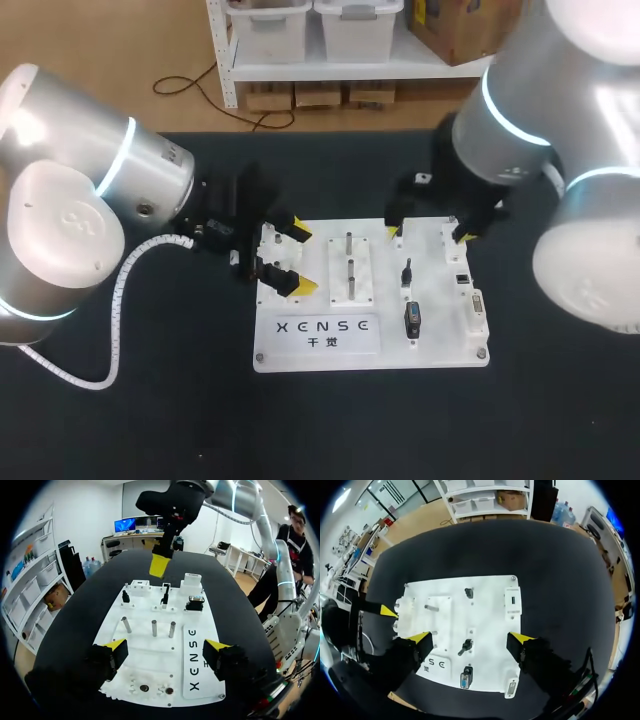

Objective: Insert the Ethernet cable into its matching sockets.

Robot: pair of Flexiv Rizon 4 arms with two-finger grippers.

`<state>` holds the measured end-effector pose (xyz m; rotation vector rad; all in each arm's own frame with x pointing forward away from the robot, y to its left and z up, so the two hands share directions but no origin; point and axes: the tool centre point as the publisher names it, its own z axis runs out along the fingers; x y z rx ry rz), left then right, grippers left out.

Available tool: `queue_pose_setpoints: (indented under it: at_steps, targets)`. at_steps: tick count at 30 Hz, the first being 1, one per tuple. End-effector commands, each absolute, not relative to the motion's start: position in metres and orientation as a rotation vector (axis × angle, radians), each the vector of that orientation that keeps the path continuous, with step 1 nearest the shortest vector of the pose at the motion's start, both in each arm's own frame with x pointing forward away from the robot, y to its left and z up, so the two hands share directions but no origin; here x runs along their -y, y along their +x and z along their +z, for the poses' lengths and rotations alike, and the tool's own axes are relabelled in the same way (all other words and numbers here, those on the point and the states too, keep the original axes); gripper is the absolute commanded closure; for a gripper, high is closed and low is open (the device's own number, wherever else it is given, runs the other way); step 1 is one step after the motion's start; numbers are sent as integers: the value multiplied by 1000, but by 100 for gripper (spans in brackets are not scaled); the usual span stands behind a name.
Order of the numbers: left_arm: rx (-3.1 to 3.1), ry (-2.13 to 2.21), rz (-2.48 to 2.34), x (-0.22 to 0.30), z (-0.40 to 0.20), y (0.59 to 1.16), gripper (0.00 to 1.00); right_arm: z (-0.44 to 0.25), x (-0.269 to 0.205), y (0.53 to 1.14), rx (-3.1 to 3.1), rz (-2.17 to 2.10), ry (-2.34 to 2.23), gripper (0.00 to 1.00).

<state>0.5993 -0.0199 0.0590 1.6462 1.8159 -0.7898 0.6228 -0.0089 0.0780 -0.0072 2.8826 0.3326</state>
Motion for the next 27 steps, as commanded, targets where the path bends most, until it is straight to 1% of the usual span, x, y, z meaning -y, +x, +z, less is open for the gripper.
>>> queue_pose_setpoints:
  at_steps: [1, 12, 27]
  targets:
    - [-1818, 1647, -787, 21, 58, 600, 0, 69, 0, 623, -2960, 339, -22, 0]
    - [-1818, 1647, -787, 21, 58, 600, 0, 45, -3, 607, -3057, 273, -88, 0]
    - [-1818, 1647, -787, 21, 58, 600, 0, 27, -5, 601, -3121, 164, -194, 0]
